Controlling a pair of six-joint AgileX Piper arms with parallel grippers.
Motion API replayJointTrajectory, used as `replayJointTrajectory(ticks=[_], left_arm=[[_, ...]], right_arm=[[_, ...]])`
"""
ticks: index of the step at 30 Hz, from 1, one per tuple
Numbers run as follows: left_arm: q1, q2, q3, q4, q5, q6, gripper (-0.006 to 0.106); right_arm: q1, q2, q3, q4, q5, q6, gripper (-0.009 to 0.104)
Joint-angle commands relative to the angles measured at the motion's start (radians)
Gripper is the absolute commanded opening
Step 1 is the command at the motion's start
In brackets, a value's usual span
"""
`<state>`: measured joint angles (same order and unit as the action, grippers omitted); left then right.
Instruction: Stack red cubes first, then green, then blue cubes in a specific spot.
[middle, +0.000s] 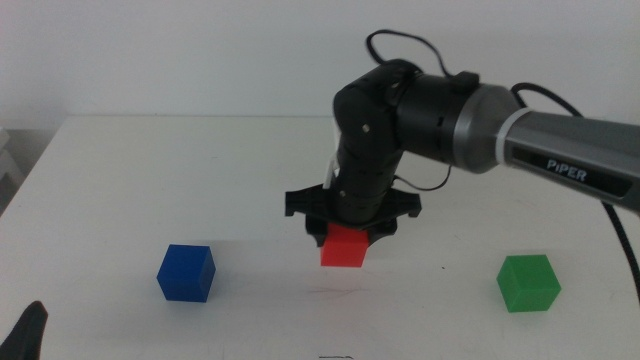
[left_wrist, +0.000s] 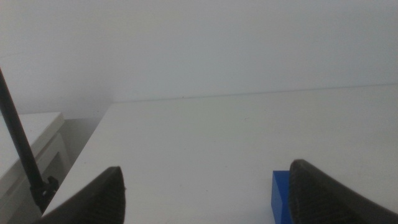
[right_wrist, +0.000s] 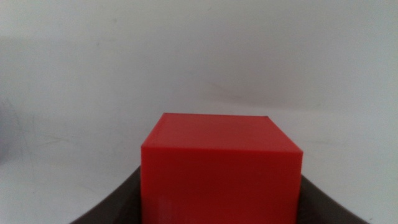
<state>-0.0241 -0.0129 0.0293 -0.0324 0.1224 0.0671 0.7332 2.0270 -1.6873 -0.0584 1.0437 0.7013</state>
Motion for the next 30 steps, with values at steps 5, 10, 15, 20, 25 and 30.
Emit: replayJointTrajectory(ticks=[5,10,15,20,25,30], left_arm=[[0.001,-0.02,-0.004,-0.011,-0.078,-0.013,0.087],[0.001,-0.02,-0.004,-0.011,-0.078,-0.013,0.087],[0.001,-0.02,-0.004,-0.011,-0.078,-0.013,0.087],[0.001,-0.02,-0.004,-0.011,-0.078,-0.013,0.087],[0.001,-0.02,-0.004,-0.011,-0.078,-0.013,0.087],[0.001,-0.02,-0.004,-0.011,-0.078,-0.013,0.087]], right_arm=[[0.011,-0.029,-0.017,-0.076,-0.012,0.067,-0.001],[0.011,-0.006,-0.018,-0.085,-0.017,0.082,-0.001],[0.012,0.009,-0.018,-0.083,-0.032,0.082,-0.001],[0.012,0.016,-0.018,-0.076,-0.073,0.088,-0.001],[0.012,0.016,-0.018,-0.078,-0.086,0.088,-0.001],[0.027,0.045,-0.018,-0.083,-0.07,0.088,-0.001]])
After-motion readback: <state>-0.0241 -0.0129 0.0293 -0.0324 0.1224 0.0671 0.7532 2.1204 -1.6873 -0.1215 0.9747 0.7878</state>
